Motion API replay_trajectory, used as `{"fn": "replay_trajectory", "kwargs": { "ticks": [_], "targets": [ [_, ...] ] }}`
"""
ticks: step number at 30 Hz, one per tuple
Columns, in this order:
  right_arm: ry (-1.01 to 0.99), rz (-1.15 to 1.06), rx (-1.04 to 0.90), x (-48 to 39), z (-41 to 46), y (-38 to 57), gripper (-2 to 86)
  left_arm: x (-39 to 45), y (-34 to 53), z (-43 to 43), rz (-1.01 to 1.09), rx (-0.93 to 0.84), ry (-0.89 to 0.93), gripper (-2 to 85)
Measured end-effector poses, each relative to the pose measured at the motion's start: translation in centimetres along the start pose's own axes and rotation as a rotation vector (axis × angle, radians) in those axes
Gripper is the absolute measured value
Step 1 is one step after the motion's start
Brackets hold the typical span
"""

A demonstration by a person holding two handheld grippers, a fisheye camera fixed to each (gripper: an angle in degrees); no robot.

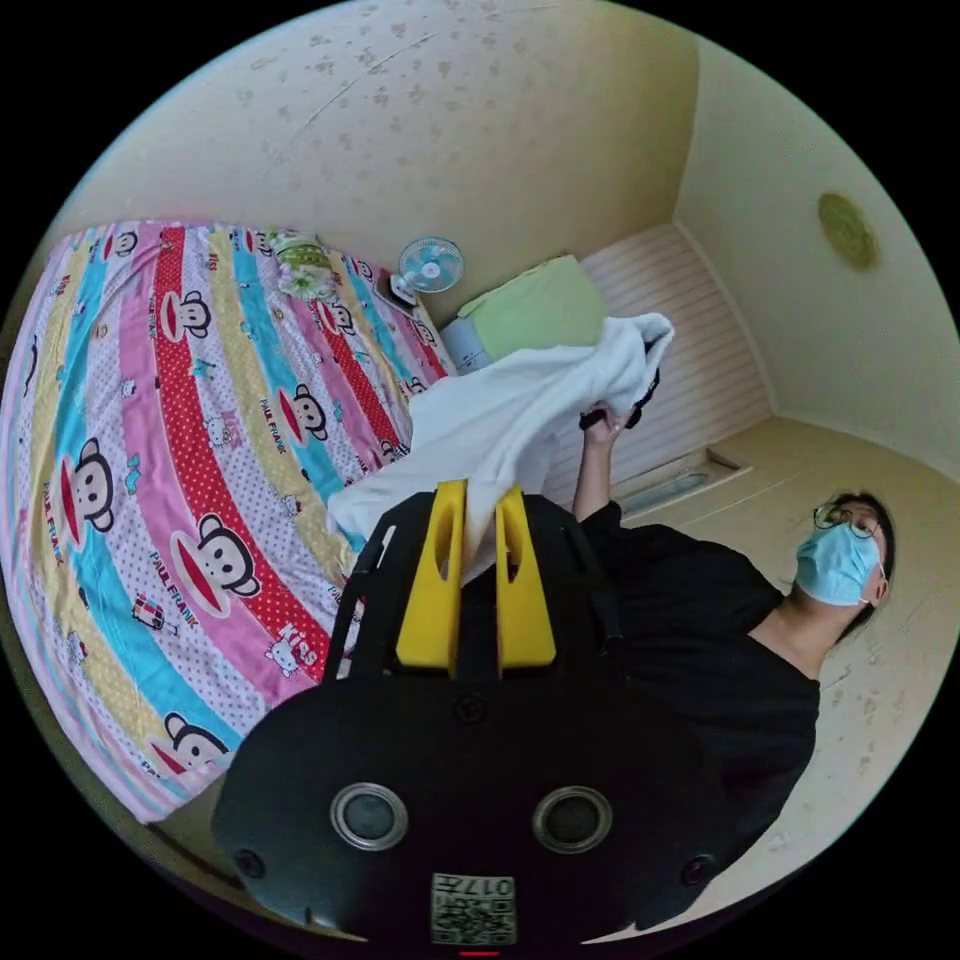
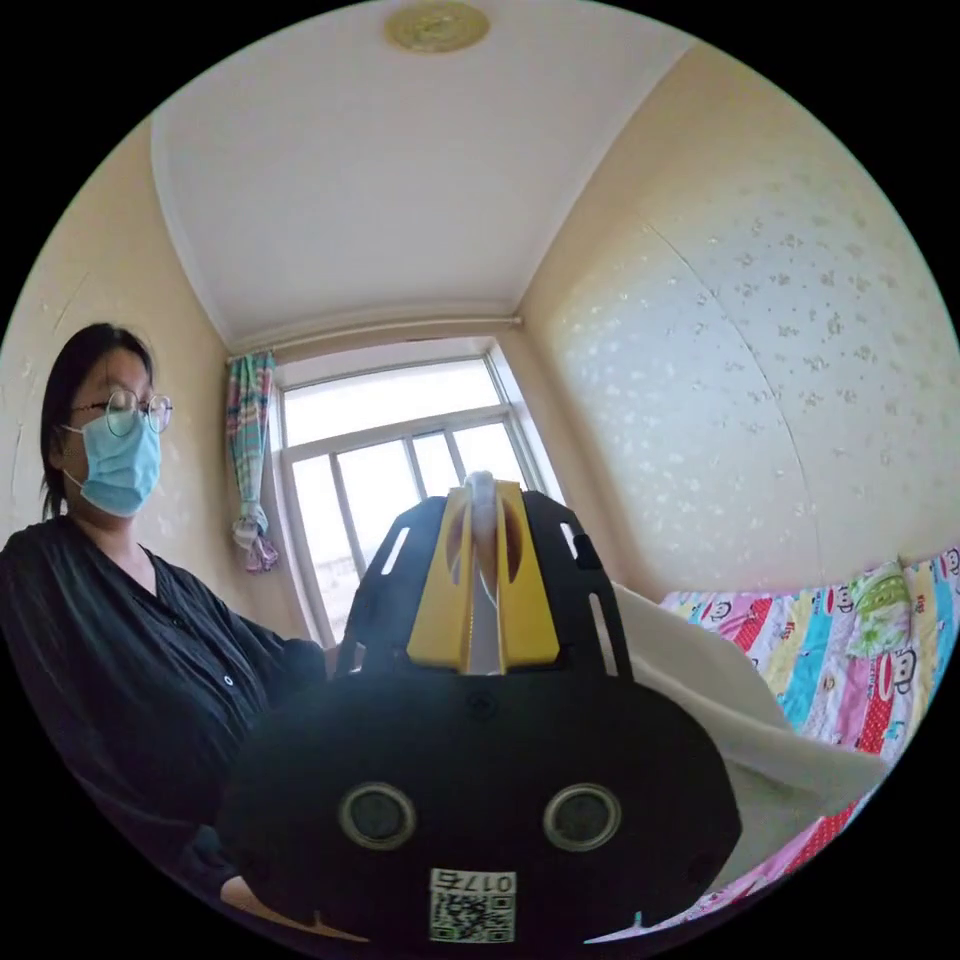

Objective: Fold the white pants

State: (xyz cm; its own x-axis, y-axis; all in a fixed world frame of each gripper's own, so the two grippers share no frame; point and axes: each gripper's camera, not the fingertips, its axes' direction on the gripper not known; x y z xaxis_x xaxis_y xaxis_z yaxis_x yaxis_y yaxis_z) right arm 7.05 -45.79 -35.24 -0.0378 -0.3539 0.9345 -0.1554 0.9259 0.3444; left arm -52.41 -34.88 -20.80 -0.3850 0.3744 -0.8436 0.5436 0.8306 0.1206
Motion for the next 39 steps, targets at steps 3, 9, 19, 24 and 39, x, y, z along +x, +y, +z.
{"fn": "replay_trajectory", "kwargs": {
  "ticks": [3,9,19,24,39],
  "targets": [
    [-0.012,-0.079,0.027,-2.3,0.6,-1.9,3.3,0.7,0.1,2.5,0.055,0.043,-0.051,3.4],
    [0.163,-0.281,0.03,-7.8,-0.7,-3.7,3.4,9.8,0.6,0.6,0.262,0.385,-0.353,1.2],
    [0.103,-0.094,-0.064,-5.0,-3.7,5.3,3.0,11.5,7.1,-7.5,0.32,0.538,-0.161,0.1],
    [0.135,-0.11,-0.2,-3.2,3.7,2.7,2.9,14.6,5.8,-15.9,0.3,0.489,-0.347,0.2],
    [0.546,0.585,-0.847,45.6,29.7,21.7,7.1,-33.1,-15.1,-27.8,-0.58,0.238,-0.56,6.0]
  ]
}}
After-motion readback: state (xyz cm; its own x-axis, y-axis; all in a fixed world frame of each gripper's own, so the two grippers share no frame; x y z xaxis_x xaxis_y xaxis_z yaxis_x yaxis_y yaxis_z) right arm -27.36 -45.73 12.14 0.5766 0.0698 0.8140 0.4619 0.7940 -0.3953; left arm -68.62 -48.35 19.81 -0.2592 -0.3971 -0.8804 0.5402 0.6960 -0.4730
